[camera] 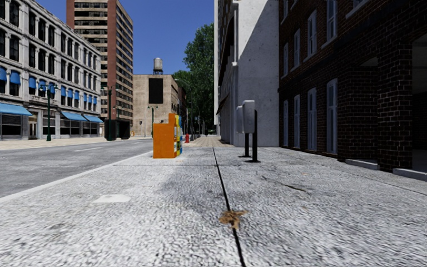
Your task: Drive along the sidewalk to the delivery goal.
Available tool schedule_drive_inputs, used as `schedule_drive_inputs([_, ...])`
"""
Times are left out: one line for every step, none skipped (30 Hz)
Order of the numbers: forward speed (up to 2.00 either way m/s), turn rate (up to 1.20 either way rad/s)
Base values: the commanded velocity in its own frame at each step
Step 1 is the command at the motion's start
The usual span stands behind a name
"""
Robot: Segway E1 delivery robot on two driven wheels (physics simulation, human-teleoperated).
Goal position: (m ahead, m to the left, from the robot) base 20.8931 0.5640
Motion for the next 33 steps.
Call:
schedule_drive_inputs([2.0,0.04])
schedule_drive_inputs([2.0,0.23])
schedule_drive_inputs([2.0,0.23])
schedule_drive_inputs([2.0,0.33])
schedule_drive_inputs([2.0,0.33])
schedule_drive_inputs([2.0,0.0])
schedule_drive_inputs([2.0,0.0])
schedule_drive_inputs([2.0,0.0])
schedule_drive_inputs([2.0,0.0])
schedule_drive_inputs([2.0,0.0])
schedule_drive_inputs([2.0,0.0])
schedule_drive_inputs([2.0,0.0])
schedule_drive_inputs([2.0,0.0])
schedule_drive_inputs([2.0,0.0])
schedule_drive_inputs([2.0,0.0])
schedule_drive_inputs([2.0,0.0])
schedule_drive_inputs([2.0,0.0])
schedule_drive_inputs([2.0,0.0])
schedule_drive_inputs([2.0,0.0])
schedule_drive_inputs([2.0,0.0])
schedule_drive_inputs([2.0,0.0])
schedule_drive_inputs([2.0,0.0])
schedule_drive_inputs([2.0,0.0])
schedule_drive_inputs([2.0,0.0])
schedule_drive_inputs([2.0,0.0])
schedule_drive_inputs([2.0,0.11])
schedule_drive_inputs([2.0,0.25])
schedule_drive_inputs([2.0,0.24])
schedule_drive_inputs([2.0,0.24])
schedule_drive_inputs([2.0,0.09])
schedule_drive_inputs([2.0,0.0])
schedule_drive_inputs([2.0,0.0])
schedule_drive_inputs([2.0,0.0])
